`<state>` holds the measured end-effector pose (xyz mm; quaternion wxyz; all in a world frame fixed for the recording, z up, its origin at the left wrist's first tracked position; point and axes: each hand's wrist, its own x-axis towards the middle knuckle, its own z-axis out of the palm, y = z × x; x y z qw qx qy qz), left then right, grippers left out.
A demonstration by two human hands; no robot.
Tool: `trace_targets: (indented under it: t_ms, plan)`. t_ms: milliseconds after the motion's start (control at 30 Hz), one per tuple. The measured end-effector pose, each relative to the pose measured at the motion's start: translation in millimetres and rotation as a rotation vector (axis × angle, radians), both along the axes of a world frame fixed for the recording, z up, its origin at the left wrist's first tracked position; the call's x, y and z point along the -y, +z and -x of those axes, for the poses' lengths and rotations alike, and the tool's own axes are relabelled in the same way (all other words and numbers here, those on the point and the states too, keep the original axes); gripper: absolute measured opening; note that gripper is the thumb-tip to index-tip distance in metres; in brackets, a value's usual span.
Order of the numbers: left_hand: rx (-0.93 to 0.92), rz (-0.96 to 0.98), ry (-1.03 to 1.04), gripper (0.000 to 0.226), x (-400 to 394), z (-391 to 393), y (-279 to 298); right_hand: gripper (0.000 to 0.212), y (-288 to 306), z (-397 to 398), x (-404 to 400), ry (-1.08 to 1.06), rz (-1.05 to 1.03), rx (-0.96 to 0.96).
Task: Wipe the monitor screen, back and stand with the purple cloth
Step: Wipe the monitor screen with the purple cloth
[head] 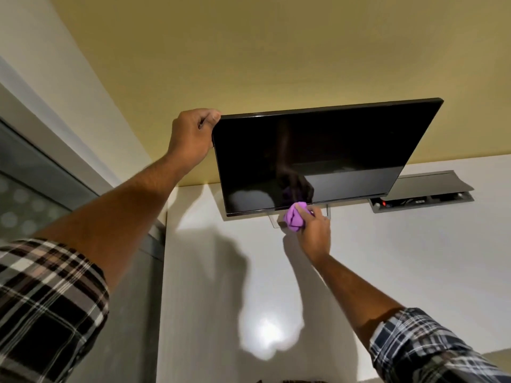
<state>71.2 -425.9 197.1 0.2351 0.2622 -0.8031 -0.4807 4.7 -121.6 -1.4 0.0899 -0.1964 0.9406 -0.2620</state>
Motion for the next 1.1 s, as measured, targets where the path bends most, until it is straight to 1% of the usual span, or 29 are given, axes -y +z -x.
trace_targets:
  t_ms: [33,100,200,300,367,433,467,533,567,600,633,667,733,767,833,867,900,933,1000,1033,1067,1100]
  plan:
    - [-0.006,-0.005,0.005,0.025,0.5,-0.3,-0.3,0.050,-4.4,9.9,-9.4,-0.013,0.022,-0.015]
    - [-0.012,-0.009,0.025,0.022,-0.4,0.7,-0.9,0.047,-8.7,29.8,-28.6,-0.026,0.003,-0.039]
    - [-0.013,-0.029,0.047,0.023,-3.2,2.3,-1.7,0.036,5.2,54.1,-53.5,-0.135,0.009,-0.010]
    - [-0.007,-0.055,0.064,0.027,-8.4,2.3,0.1,0.038,19.9,78.1,-76.1,-0.222,0.009,-0.014]
    - [-0.014,-0.047,0.061,0.027,-12.7,2.1,1.4,0.043,25.3,98.0,-91.6,-0.314,0.018,0.038]
    - [-0.026,-0.044,0.064,0.028,-16.5,1.6,2.8,0.046,23.6,121.1,-103.6,-0.418,0.094,0.101]
    - [-0.034,-0.047,0.072,0.028,-18.7,2.1,3.6,0.045,22.0,130.2,-108.8,-0.464,0.167,0.121]
    - [-0.046,-0.061,0.098,0.028,-21.7,3.3,3.3,0.038,24.2,133.4,-110.1,-0.538,0.345,0.199]
    - [-0.048,-0.069,0.110,0.028,-23.1,3.3,3.0,0.029,36.6,124.0,-104.6,-0.540,0.431,0.243]
    - [-0.048,-0.080,0.119,0.028,-23.7,2.8,2.9,0.018,38.0,115.5,-96.1,-0.524,0.497,0.277]
    - [-0.048,-0.093,0.125,0.028,-24.4,3.1,2.2,0.014,42.6,104.8,-86.6,-0.493,0.533,0.271]
    - [-0.047,-0.109,0.132,0.028,-25.2,3.3,1.6,0.017,44.5,96.0,-74.7,-0.462,0.612,0.271]
    - [-0.048,-0.133,0.149,0.027,-28.3,3.6,3.0,0.020,55.7,72.8,-41.9,-0.473,0.679,0.292]
    - [-0.048,-0.139,0.163,0.026,-29.8,4.1,3.9,0.024,62.9,58.5,-24.9,-0.480,0.686,0.302]
    - [-0.044,-0.143,0.196,0.027,-34.4,5.6,4.7,0.041,65.8,32.7,7.5,-0.457,0.688,0.287]
    - [-0.046,-0.152,0.209,0.027,-36.3,6.5,4.8,0.037,68.4,19.6,19.5,-0.396,0.651,0.299]
    - [-0.049,-0.163,0.221,0.027,-37.2,6.6,4.5,0.026,67.9,9.2,30.2,-0.296,0.626,0.326]
    - [-0.052,-0.175,0.231,0.027,-37.8,6.8,4.2,0.020,61.4,4.7,33.7,-0.176,0.610,0.319]
    - [-0.047,-0.198,0.247,0.027,-38.1,7.2,3.9,0.016,65.5,-3.6,31.8,0.034,0.609,0.247]
    - [-0.047,-0.208,0.256,0.028,-38.3,7.5,3.9,0.017,68.1,-1.6,24.0,0.087,0.635,0.258]
    - [-0.045,-0.212,0.271,0.029,-38.8,7.8,4.1,0.022,72.6,2.1,14.2,0.058,0.635,0.267]
    - [-0.041,-0.208,0.288,0.029,-39.4,8.0,3.9,0.034,72.7,12.2,4.1,-0.056,0.640,0.262]
